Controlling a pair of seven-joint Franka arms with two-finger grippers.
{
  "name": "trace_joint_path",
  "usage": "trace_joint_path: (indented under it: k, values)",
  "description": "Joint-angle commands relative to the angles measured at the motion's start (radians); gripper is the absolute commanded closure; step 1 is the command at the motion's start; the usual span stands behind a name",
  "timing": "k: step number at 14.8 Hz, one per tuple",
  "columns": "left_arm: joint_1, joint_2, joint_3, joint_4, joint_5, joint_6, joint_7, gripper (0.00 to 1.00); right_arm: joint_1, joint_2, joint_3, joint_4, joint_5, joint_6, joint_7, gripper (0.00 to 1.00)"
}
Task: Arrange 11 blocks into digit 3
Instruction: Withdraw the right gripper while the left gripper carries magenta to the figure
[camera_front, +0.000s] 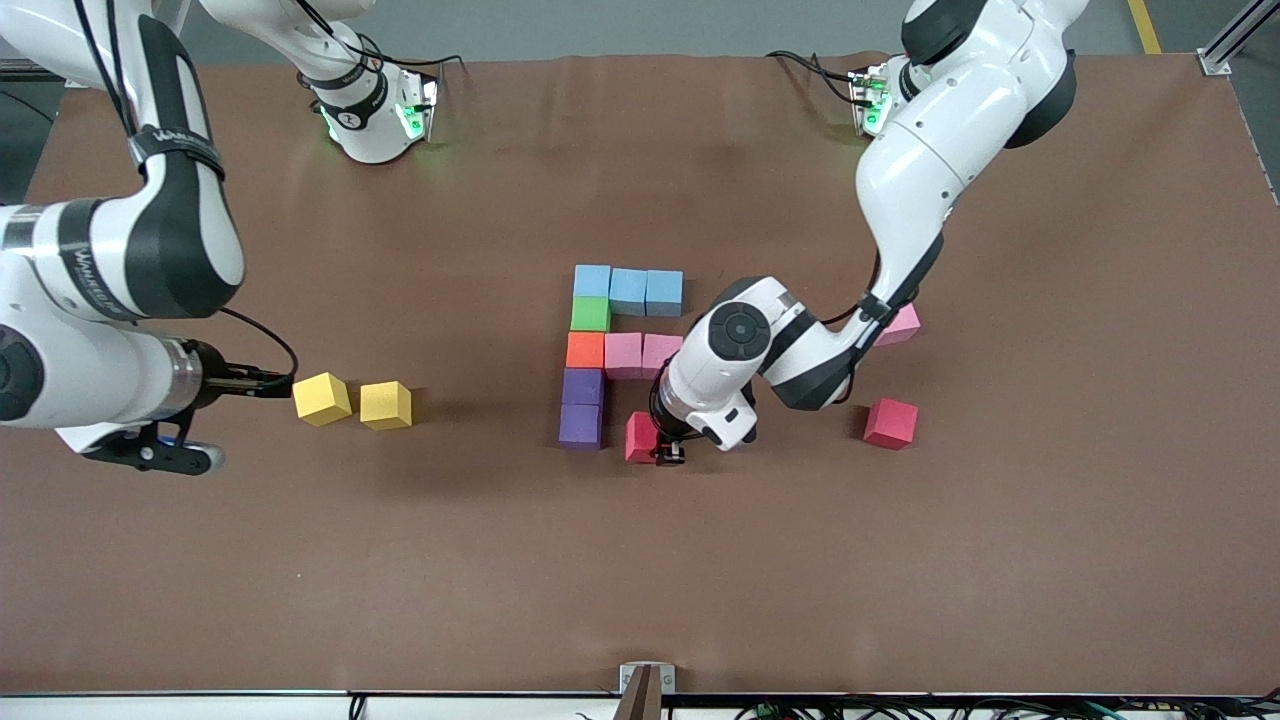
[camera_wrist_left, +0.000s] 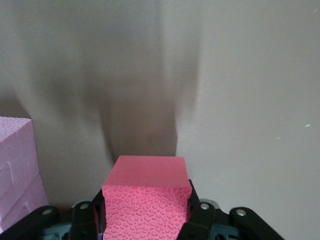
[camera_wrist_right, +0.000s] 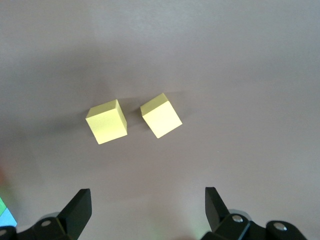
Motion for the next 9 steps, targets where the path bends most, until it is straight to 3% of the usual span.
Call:
trace_joint_path:
  k: [1,6,9]
  values:
    - [-0.053,0.029,0.038,0.032,-0.019,0.013,-0.007,0.61,-0.008,-0.067,0.018,-0.078,-0.014,0.031,-0.003,0.0]
    - [-0.064,0.043,0.041,0.032,-0.021,0.045,-0.001,0.6,-0.023,-0.074,0.019,-0.092,-0.014,0.085,-0.003,0.0]
    - [-0.068,0.06,0.041,0.034,-0.021,0.079,0.002,0.56,-0.046,-0.13,0.019,-0.13,-0.014,0.091,-0.004,0.0]
